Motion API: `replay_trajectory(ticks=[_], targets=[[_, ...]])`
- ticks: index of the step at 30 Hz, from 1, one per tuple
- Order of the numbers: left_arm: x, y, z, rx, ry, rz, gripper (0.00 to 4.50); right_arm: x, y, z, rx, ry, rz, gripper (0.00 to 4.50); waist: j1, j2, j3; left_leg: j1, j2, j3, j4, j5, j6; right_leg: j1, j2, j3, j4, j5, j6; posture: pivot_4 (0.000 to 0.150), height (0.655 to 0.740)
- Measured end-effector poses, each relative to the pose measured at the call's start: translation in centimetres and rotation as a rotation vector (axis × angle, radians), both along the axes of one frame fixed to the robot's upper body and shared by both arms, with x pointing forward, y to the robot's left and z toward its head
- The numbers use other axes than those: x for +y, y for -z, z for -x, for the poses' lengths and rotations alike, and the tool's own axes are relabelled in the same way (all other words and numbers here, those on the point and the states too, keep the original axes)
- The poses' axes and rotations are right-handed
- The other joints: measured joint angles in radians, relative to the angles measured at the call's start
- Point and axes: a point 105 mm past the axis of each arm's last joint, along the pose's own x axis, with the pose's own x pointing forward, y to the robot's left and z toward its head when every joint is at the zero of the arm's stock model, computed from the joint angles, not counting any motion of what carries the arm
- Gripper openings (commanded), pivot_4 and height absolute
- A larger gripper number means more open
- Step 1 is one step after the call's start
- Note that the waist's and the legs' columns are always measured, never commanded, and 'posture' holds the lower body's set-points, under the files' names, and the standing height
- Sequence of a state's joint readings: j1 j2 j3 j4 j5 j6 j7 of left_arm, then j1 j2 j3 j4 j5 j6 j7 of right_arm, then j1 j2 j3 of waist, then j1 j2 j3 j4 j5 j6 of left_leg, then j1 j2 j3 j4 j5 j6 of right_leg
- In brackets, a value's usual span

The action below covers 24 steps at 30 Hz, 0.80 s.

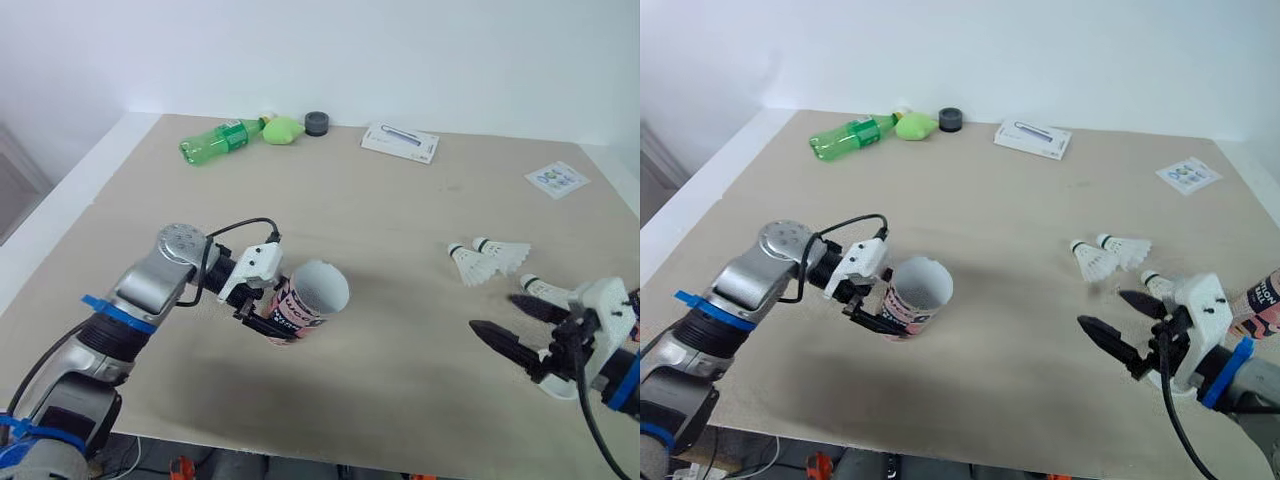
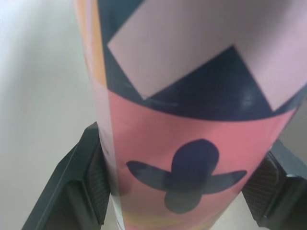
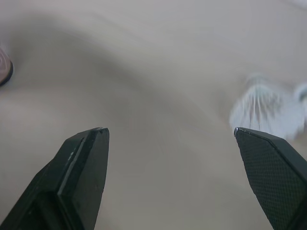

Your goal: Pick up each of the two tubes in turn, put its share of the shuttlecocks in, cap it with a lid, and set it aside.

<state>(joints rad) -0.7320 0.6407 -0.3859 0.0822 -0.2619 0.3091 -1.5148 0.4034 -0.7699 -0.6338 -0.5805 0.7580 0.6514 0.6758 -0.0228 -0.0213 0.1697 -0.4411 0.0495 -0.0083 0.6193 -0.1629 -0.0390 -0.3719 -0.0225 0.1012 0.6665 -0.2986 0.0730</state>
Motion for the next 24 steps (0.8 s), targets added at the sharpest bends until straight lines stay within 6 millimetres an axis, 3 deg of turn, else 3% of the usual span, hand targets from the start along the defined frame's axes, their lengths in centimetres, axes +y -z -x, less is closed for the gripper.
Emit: replay_trajectory(ticks=[5, 11, 17, 24], targets=[[-0.3, 0.1, -0.1, -0.027, 0.009, -0.011, 3.07, -1.3, 0.9, -0.7, -0.038, 0.138, -0.048, 4.5, -0.001, 0.002, -0.001, 0.0, -0.001, 0.001, 0.003, 0.001, 0.001, 0.001, -0.001, 0.002, 0.0, 0.001, 0.002, 0.15, 0.7294], [-0.8, 0.2, -0.3, -0.045, 0.004, -0.012, 3.07, -0.4, 1.5, -3.3, -0.069, 0.167, -0.068, 4.5, 0.002, 0.004, -0.002, 0.001, -0.003, 0.002, 0.004, 0.005, 0.006, 0.002, -0.002, 0.004, 0.0, 0.002, 0.001, 0.15, 0.7294], [-1.4, 0.0, -0.6, -0.036, 0.008, 0.0, 3.07, -0.6, 3.5, -6.3, -0.052, 0.189, -0.073, 4.5, 0.004, 0.004, -0.002, 0.0, -0.004, 0.002, 0.005, 0.005, 0.006, 0.002, -0.002, 0.006, 0.0, 0.002, 0.003, 0.15, 0.7294], [-1.5, -0.1, -0.6, 0.018, -0.005, -0.008, 3.07, -0.8, 3.6, -9.3, -0.092, 0.201, -0.055, 4.5, 0.001, 0.005, -0.002, -0.001, -0.004, 0.001, 0.002, 0.005, 0.006, 0.001, -0.001, 0.005, 0.0, 0.004, 0.005, 0.15, 0.7294]])
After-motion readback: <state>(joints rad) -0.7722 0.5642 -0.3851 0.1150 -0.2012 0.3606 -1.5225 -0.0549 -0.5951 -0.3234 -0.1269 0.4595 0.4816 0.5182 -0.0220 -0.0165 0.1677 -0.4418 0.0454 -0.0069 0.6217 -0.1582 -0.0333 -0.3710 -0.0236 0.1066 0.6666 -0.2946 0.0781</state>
